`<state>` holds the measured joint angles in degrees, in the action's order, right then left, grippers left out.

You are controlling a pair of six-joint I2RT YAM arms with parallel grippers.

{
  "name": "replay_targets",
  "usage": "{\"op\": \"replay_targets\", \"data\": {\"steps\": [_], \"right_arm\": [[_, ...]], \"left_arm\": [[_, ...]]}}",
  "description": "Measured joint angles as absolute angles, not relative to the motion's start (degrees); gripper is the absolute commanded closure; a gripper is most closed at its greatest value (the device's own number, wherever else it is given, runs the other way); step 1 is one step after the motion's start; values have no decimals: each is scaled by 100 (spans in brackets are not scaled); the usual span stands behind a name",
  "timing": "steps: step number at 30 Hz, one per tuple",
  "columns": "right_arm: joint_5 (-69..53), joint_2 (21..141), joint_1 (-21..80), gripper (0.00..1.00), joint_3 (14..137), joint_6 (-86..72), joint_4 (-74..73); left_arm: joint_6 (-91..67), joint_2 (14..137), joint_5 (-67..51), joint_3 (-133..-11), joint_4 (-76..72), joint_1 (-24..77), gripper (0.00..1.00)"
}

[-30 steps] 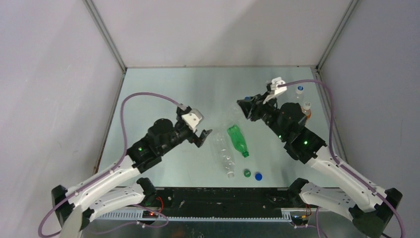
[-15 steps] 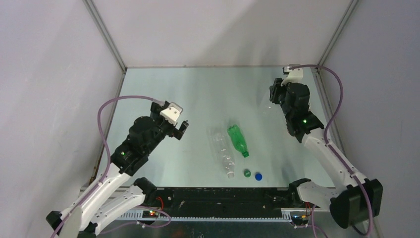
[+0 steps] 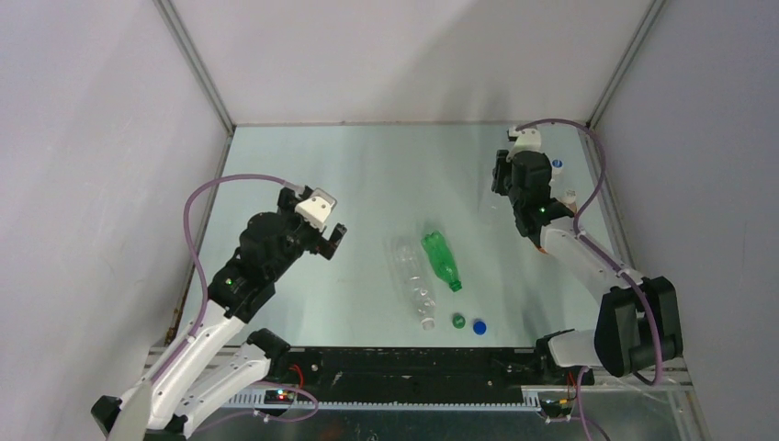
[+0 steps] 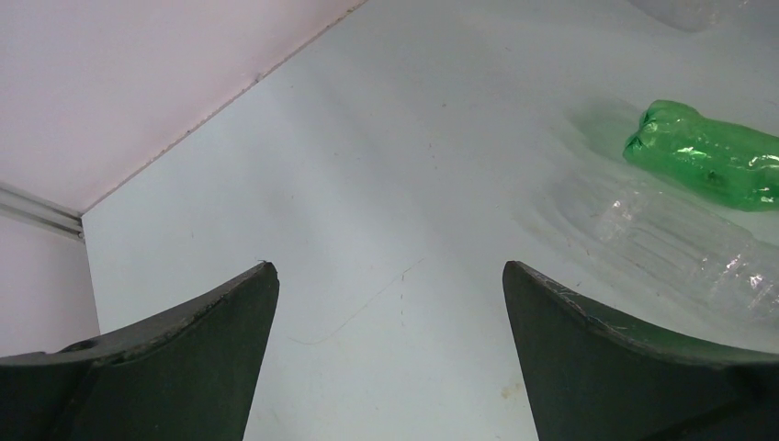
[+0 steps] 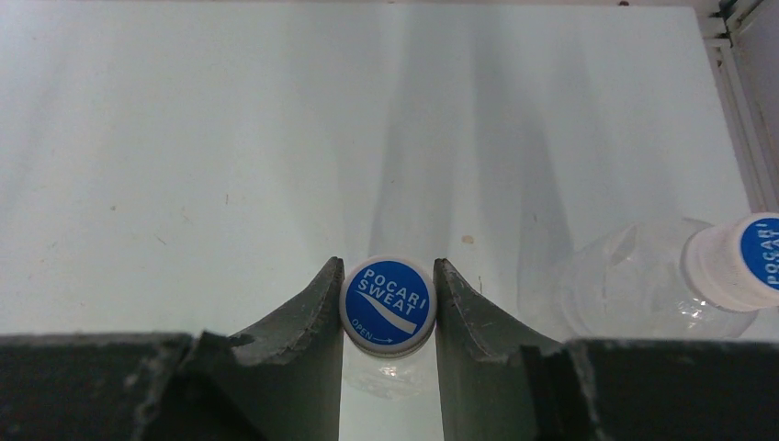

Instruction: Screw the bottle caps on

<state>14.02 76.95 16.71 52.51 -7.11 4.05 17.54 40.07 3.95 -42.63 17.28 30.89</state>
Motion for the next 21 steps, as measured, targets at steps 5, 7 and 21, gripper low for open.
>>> {"op": "replay_targets", "data": {"steps": [5,7,21], "right_arm": [[1439,7782,1682,78,5096,-709,639],[1457,7782,1710,71,5052,-709,722],[1483,7780,1826,25,4995,-652,784]], "left_arm": [[1756,4007,366,-4263,1726,3083,0],[1756,4007,362,-4263,1726,3083,0],[1758,4014,255,-4228,1699,3083,0]]}}
